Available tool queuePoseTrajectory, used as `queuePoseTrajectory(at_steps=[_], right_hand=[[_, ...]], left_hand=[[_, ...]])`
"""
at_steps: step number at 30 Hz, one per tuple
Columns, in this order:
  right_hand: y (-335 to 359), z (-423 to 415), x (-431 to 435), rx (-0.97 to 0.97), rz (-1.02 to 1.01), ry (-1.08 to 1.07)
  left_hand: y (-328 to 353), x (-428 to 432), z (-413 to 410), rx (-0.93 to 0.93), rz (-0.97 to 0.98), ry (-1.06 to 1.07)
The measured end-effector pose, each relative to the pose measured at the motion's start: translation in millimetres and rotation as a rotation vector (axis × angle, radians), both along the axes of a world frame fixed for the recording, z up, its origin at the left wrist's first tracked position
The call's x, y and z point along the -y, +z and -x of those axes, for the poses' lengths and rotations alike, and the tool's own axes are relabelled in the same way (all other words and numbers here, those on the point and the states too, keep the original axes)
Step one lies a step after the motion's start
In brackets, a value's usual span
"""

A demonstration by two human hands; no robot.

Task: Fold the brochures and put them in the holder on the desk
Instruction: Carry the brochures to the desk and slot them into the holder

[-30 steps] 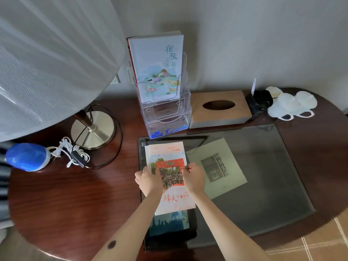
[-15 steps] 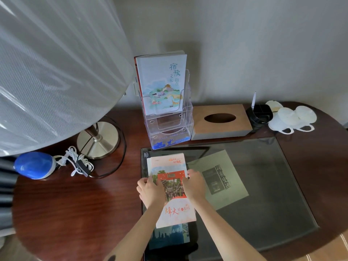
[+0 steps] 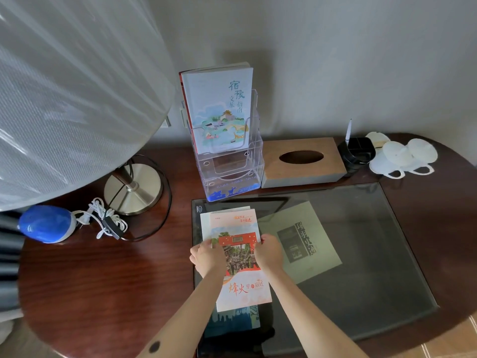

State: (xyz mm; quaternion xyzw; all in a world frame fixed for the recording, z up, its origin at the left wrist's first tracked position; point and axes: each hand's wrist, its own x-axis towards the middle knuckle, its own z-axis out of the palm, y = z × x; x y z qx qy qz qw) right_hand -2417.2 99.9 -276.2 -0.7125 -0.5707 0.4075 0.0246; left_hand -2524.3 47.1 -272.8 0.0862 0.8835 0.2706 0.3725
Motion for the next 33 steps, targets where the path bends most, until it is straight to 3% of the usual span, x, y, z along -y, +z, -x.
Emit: queuePoseTrajectory(at_steps=[8,18,33], right_hand=[[0,-27,-4,-0.035,0.059,-0.084],[5,-95,-32,0.036,-0.055,-0.220],[-4,-125,-54,0.126,-0.091,-0.238]], left_hand=[[11,-12,-29,0.107,0.034,-0.102],[13,-43,-92,0.290,-0.037,-0.108],[9,-60,-130,0.215,-0.046,-0.222]])
